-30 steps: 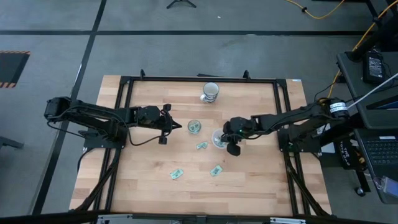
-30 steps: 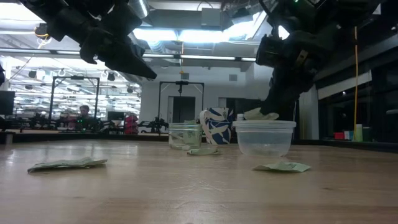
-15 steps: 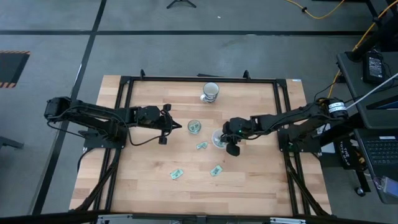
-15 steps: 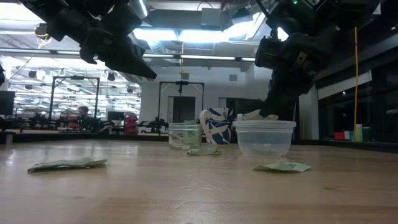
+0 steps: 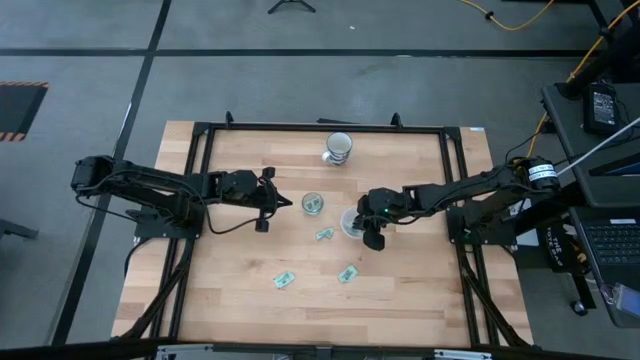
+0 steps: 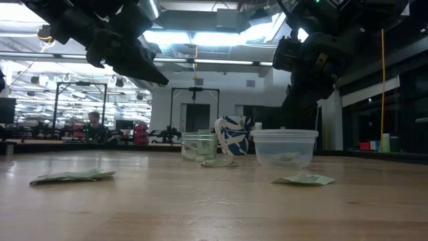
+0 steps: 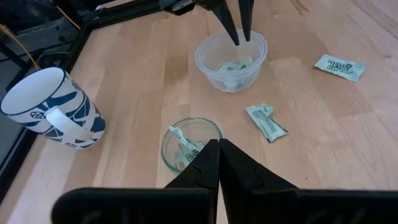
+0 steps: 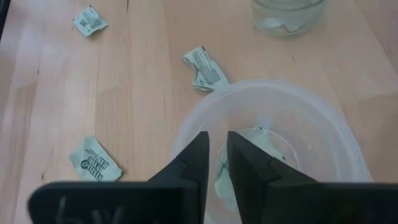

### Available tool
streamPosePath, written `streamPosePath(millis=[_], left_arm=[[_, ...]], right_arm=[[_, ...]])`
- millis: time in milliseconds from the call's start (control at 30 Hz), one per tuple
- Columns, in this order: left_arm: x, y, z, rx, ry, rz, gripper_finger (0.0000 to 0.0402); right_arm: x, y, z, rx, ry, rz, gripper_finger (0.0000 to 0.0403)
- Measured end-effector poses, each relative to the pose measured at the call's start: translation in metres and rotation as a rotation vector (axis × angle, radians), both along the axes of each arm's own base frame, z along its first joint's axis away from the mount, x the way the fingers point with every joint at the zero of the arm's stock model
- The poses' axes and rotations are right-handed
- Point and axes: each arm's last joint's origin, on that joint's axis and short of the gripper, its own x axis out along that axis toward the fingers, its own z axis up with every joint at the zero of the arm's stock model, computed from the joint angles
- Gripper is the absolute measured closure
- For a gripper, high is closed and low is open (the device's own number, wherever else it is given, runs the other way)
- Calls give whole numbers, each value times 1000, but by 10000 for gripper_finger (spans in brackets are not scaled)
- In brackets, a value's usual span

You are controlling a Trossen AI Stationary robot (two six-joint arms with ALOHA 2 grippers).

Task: Pick and place Stevia / Truvia into bins
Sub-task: Put the stevia packet into the transparent container

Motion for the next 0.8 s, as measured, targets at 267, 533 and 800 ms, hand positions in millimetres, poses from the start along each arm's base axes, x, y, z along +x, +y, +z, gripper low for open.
streamPosePath(millis=[267,533,800], left_arm=[[0,0,0,0,-1,0,396],[3,-1,6,2,-63,-7,396],[4,-20,8,-40,-94,-161,399]], right_arm=[[6,0,13,-1,0,2,335],[24,9,56,-40,-28,66,365],[30,49,82,-108,-100,132,395]])
